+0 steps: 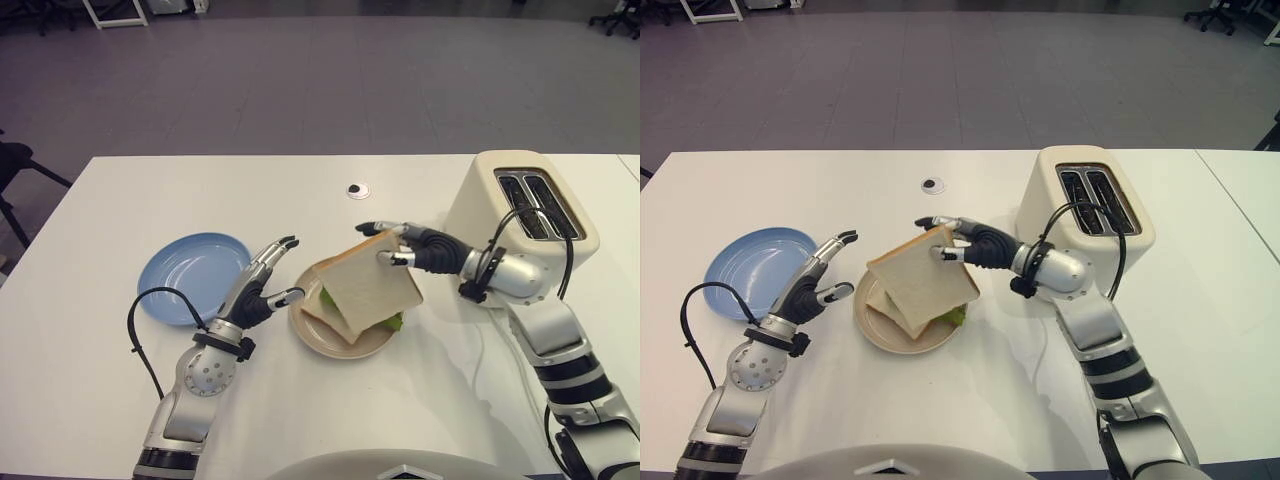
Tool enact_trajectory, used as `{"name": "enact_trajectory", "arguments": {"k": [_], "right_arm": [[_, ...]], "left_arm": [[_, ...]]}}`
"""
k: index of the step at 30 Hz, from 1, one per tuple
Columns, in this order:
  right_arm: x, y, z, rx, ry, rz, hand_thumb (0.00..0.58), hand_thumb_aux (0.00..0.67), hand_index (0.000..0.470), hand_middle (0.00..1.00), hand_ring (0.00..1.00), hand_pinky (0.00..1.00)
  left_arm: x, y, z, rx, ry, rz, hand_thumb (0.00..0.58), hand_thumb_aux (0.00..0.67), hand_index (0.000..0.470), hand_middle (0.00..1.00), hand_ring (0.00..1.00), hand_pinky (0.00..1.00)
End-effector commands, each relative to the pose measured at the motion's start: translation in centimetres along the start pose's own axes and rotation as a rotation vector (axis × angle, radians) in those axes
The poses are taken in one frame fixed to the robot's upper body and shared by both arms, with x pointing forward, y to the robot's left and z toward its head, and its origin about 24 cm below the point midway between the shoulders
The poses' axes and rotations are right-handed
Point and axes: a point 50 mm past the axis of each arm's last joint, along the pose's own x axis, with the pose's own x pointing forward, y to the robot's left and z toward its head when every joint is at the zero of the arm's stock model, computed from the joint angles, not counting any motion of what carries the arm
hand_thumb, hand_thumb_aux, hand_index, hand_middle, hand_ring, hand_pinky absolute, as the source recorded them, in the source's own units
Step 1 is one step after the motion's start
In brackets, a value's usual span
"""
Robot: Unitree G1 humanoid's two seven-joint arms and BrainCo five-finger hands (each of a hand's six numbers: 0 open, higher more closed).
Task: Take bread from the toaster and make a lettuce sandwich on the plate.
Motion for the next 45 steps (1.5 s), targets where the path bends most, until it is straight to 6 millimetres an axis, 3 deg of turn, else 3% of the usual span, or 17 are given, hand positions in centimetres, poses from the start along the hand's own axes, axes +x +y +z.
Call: {"name": "enact_trajectory", "arguments": {"k": [1,6,17,19,21,23,24,25,26,33,38,41,45], "right_arm": [[1.0,0.8,-1.9,0.005,0.052,0.080,0.580,0.670,0.470,0.00,0.00,0.00],[1.7,0.7,-2.7,-0.038,0.068,0.048,0.580,0.670,0.470,0.00,0.00,0.00],[3.0,1.3,-1.9,-0.121,0.024,0.036,0.580,0.667,0.468,0.00,0.00,0.00],[3.2,1.4,-2.0,-0.143,0.035,0.028,0.564,0.560,0.393,0.00,0.00,0.00],[3.4,1.3,-2.1,-0.178,0.043,0.010,0.543,0.502,0.352,0.00,0.00,0.00],[3.7,1.0,-2.1,-0.201,0.044,-0.011,0.464,0.370,0.260,0.00,0.00,0.00],[3.8,0.9,-2.1,-0.215,0.045,-0.021,0.436,0.336,0.236,0.00,0.00,0.00],[4.0,0.8,-2.1,-0.239,0.049,-0.033,0.261,0.173,0.122,0.00,0.00,0.00],[4.1,0.7,-2.2,-0.258,0.053,-0.042,0.000,0.000,0.000,0.00,0.00,0.00],[3.7,0.2,-2.0,-0.294,0.040,-0.081,0.000,0.000,0.000,0.00,0.00,0.00],[2.2,-0.3,-0.3,-0.320,-0.051,-0.099,0.000,0.000,0.000,0.00,0.00,0.00],[-0.2,0.1,1.6,-0.373,-0.171,-0.084,0.000,0.000,0.000,0.00,0.00,0.00],[-6.1,0.4,2.1,-0.494,-0.116,-0.014,0.000,0.000,0.000,0.00,0.00,0.00]], "left_arm": [[0.0,-0.2,-0.1,-0.006,0.009,-0.016,0.000,0.000,0.000,0.00,0.00,0.00],[-0.1,-0.4,0.1,-0.010,0.008,-0.023,0.000,0.000,0.000,0.00,0.00,0.00],[0.1,-0.6,0.0,-0.014,0.006,-0.042,0.000,0.000,0.000,0.00,0.00,0.00],[0.1,-0.7,0.0,-0.016,0.006,-0.046,0.000,0.000,0.000,0.00,0.00,0.00],[0.1,-0.8,0.0,-0.018,0.007,-0.053,0.000,0.000,0.000,0.00,0.00,0.00],[0.1,-0.9,-0.1,-0.020,0.008,-0.059,0.000,0.000,0.000,0.00,0.00,0.00],[0.1,-0.9,-0.1,-0.021,0.008,-0.061,0.000,0.000,0.000,0.00,0.00,0.00],[0.1,-0.9,-0.1,-0.021,0.008,-0.062,0.000,0.000,0.000,0.00,0.00,0.00],[0.1,-0.9,-0.1,-0.022,0.009,-0.063,0.000,0.000,0.000,0.00,0.00,0.00],[0.0,-1.1,0.0,-0.021,0.006,-0.078,0.000,0.000,0.000,0.00,0.00,0.00],[-0.3,-1.4,1.4,-0.005,-0.088,-0.143,0.000,0.000,0.000,0.00,0.00,0.00],[-0.9,-0.7,3.0,-0.040,-0.178,-0.165,0.000,0.000,0.000,0.00,0.00,0.00],[-3.8,1.3,4.9,0.017,-0.227,-0.339,0.000,0.000,0.000,0.00,0.00,0.00]]}}
